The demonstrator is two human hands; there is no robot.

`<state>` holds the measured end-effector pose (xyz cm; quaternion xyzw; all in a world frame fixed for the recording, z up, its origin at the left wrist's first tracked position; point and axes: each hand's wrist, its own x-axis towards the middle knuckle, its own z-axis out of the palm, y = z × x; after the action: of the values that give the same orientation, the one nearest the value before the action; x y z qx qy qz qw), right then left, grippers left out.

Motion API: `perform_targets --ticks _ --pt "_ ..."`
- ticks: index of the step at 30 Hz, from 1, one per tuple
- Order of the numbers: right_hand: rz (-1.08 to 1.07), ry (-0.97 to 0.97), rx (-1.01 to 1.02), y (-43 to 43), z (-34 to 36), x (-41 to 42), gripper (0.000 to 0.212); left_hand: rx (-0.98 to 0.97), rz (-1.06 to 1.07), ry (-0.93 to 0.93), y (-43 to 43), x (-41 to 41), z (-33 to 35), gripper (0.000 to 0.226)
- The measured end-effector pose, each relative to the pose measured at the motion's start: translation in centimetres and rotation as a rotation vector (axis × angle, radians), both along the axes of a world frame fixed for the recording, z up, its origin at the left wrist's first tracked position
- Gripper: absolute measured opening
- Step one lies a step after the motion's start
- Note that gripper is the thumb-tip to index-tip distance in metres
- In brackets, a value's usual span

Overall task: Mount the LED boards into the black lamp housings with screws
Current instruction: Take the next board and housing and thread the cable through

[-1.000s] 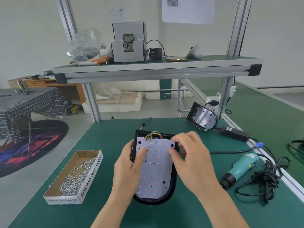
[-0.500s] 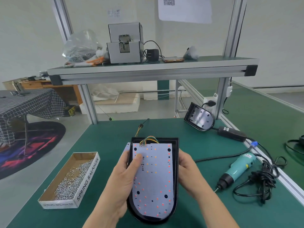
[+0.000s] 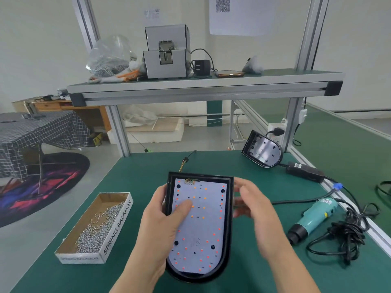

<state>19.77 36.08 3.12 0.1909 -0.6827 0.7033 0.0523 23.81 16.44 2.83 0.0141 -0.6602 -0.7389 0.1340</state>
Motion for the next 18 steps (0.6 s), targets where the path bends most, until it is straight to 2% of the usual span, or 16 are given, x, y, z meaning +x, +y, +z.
perform_targets --ticks 2,4,8,12,18 --pt "0.073 -0.006 0.056 0.0 0.2 0.7 0.032 -0.037 -0.008 0.000 0.3 0.2 -0.3 0.034" --pt "-0.018 0.045 0.134 -0.6 0.2 1.3 0.023 -0.038 -0.068 0.014 0.5 0.5 -0.4 0.032" --pt "-0.115 0.021 0.070 -1.4 -0.4 1.8 0.032 -0.006 -0.115 -0.002 1.3 0.6 -0.2 0.033" --pt "-0.110 -0.014 0.031 -1.7 -0.7 2.1 0.027 0.003 -0.072 -0.034 1.8 0.6 0.1 0.018" --pt "-0.186 0.020 -0.026 -2.6 -1.1 2.3 0.026 0.111 -0.096 -0.059 1.7 0.7 0.4 0.018"
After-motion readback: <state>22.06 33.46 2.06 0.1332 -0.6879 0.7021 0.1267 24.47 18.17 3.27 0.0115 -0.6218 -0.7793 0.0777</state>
